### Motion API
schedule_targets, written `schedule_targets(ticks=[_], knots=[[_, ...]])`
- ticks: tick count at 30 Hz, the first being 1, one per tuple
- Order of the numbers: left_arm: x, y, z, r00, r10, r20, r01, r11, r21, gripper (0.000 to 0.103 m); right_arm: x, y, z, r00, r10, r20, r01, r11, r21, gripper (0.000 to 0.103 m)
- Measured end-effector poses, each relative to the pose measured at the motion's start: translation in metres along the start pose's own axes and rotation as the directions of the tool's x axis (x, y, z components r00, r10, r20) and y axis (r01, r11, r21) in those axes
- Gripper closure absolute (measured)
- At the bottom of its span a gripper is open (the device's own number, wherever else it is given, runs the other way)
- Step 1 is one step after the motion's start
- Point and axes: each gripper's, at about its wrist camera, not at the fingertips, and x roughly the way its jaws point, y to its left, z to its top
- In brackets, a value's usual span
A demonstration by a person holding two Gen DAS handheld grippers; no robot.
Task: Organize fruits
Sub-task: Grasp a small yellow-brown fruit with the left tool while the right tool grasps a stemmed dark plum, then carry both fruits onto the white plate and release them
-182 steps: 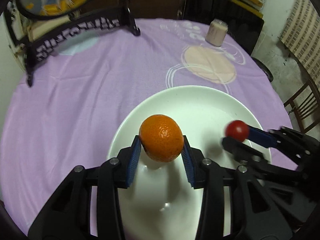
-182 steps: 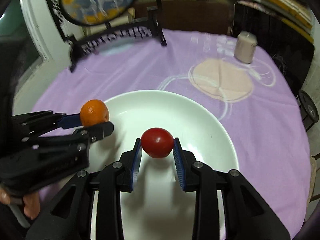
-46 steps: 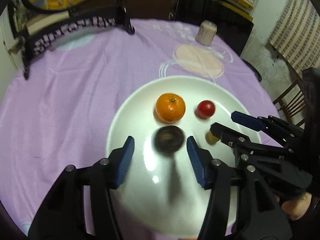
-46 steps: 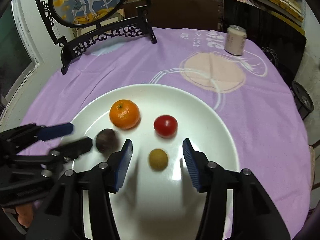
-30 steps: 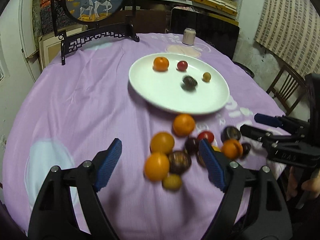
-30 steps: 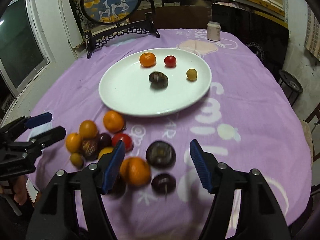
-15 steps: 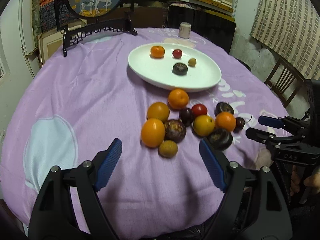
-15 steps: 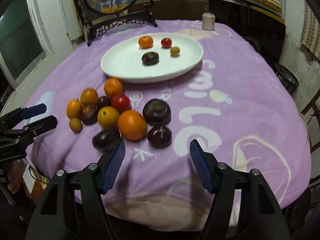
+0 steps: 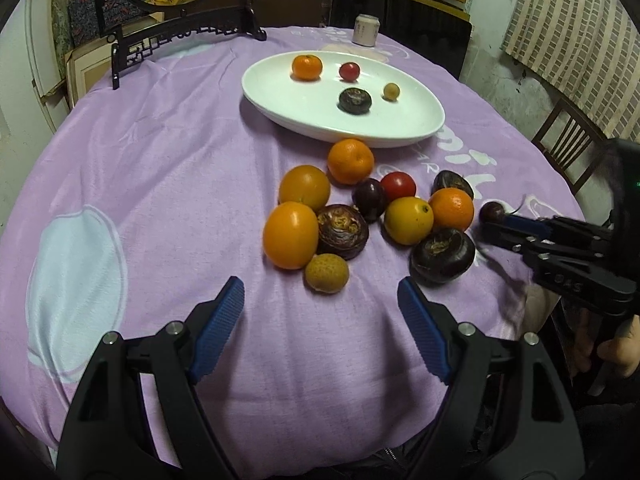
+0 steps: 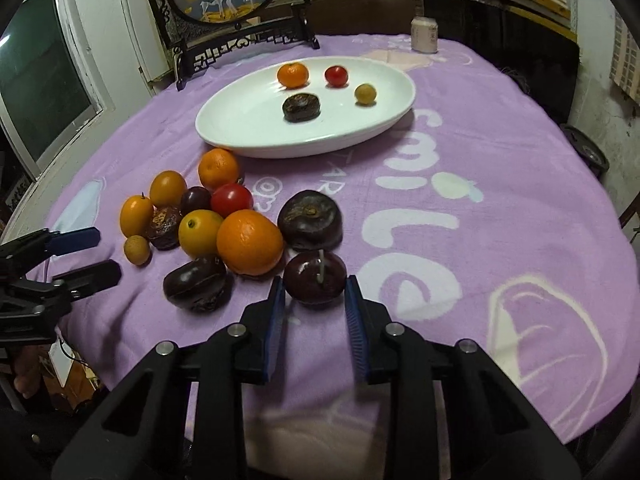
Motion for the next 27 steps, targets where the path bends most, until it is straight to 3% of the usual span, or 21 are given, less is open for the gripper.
schedule_targets(ticks=[3, 5, 6, 10, 27], knots=[[0.01, -0.004, 0.002, 1.0, -0.013, -0.022, 0.013, 1.0, 0.006, 0.029, -0.008, -0.001, -0.003, 1.0, -0.002, 0.006, 0.002, 1.0, -0.004, 0.072], [0.018, -0.005, 0.004, 0.999, -0.022, -0.041, 0.022, 1.0, 0.002, 0.043, -0.008, -0.002, -0.006, 1.0, 0.004, 0.001, -0.004, 1.0, -0.002, 0.072], [0.024, -0.005, 0.006, 0.998, -0.029, -0.056, 0.029, 1.0, -0.004, 0.055, -0.007, -0.002, -0.006, 1.0, 0.006, -0.002, -0.006, 1.0, 0.0, 0.072], [0.032, -0.006, 0.009, 0.999, -0.008, -0.044, 0.008, 1.0, 0.001, 0.076, -0.003, -0.007, -0.01, 1.0, 0.02, -0.013, -0.02, 0.999, 0.025, 0.072], [0.001, -0.004, 0.016, 0.999, -0.052, 0.012, 0.052, 0.999, 0.0, 0.078, -0.006, -0.002, -0.003, 0.999, 0.036, 0.003, -0.036, 0.999, 0.022, 0.072]])
